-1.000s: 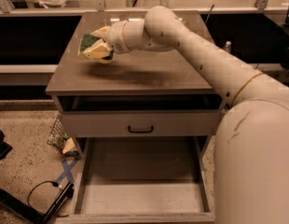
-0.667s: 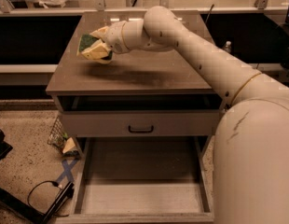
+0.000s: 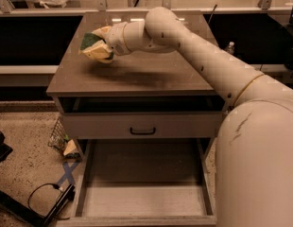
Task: Pick sponge from middle drawer and place on counter
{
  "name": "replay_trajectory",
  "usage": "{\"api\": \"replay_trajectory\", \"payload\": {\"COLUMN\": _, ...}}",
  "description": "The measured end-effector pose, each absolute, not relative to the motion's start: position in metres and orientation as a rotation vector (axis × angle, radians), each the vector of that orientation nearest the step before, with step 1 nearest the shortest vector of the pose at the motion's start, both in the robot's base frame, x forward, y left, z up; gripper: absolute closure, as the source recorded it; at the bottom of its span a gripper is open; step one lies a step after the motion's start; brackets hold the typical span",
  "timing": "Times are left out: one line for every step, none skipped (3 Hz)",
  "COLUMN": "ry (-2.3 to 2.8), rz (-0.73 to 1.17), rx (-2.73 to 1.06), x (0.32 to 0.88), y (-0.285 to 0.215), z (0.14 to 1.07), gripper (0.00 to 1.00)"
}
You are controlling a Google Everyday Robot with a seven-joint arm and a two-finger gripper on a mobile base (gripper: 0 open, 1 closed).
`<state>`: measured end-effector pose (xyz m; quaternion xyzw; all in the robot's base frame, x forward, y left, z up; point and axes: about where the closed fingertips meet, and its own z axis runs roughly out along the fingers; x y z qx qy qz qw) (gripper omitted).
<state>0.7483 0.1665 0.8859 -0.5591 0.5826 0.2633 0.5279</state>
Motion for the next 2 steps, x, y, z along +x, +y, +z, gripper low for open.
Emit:
{"api": "replay_trajectory", "payload": {"ry": 1.391, "rz": 0.633, "rx": -1.339, "x": 0.7474, "y": 0.1695, "z": 0.8848, "gripper": 0.0}}
{"api": "replay_trajectory", "payload": {"ry": 1.391, "rz": 0.633, "rx": -1.339, "x": 0.7474, "y": 0.1695, "z": 0.8848, "gripper": 0.0}}
